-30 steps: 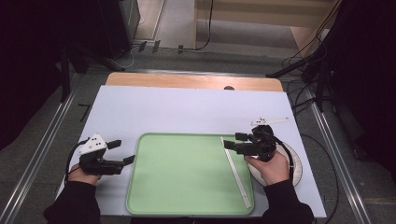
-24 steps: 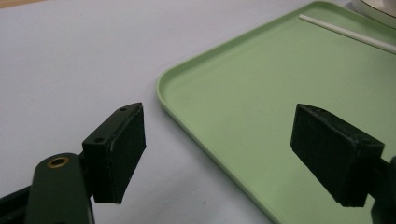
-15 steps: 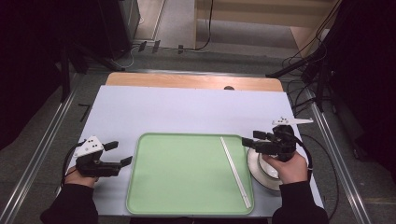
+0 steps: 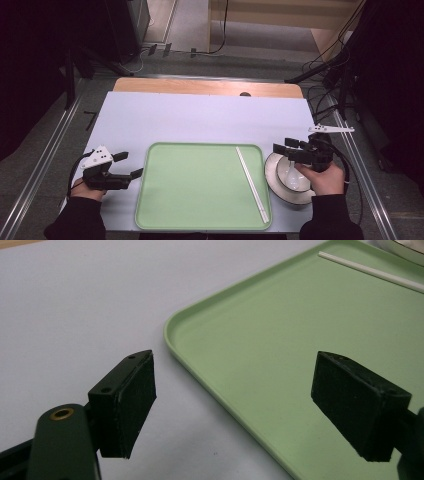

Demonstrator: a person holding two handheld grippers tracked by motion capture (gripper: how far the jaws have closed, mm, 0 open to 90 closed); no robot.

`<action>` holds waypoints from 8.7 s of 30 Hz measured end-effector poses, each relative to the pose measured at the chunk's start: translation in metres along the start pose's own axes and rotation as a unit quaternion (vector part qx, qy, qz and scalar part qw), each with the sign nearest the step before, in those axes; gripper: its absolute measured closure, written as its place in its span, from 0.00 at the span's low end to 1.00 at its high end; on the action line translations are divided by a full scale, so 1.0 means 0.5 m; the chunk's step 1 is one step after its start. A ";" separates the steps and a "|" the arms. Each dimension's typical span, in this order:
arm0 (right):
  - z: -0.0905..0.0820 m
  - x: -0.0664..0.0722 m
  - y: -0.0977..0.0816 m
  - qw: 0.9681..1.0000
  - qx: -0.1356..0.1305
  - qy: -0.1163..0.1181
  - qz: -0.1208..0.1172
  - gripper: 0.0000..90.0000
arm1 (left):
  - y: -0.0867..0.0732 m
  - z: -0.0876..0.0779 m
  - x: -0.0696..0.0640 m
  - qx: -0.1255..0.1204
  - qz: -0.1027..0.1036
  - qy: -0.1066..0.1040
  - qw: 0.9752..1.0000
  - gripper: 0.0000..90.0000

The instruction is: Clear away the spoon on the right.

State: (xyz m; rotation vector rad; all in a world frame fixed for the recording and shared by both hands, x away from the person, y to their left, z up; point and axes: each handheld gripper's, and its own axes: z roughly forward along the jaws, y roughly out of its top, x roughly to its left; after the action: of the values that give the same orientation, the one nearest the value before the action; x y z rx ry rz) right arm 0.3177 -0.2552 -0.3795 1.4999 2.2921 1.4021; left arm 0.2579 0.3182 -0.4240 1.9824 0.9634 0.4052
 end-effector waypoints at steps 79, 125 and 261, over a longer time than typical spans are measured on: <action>-0.011 -0.105 -0.024 0.996 0.038 -0.015 0.074 0.95 | 0.003 0.002 -0.004 0.000 0.008 -0.001 1.000 0.20; -0.089 -0.042 0.011 0.997 0.010 0.016 0.079 0.96 | 0.003 0.001 -0.004 -0.001 0.007 0.001 1.000 0.20; 0.218 0.184 -0.116 0.976 0.198 0.089 -0.010 0.89 | 0.002 0.000 -0.004 -0.001 0.008 -0.001 1.000 0.20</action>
State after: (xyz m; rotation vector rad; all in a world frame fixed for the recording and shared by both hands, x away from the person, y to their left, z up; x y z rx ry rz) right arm 0.2825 -0.1220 -0.4479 1.4869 2.8227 1.1644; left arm 0.2570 0.3164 -0.4228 1.9906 0.9458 0.4134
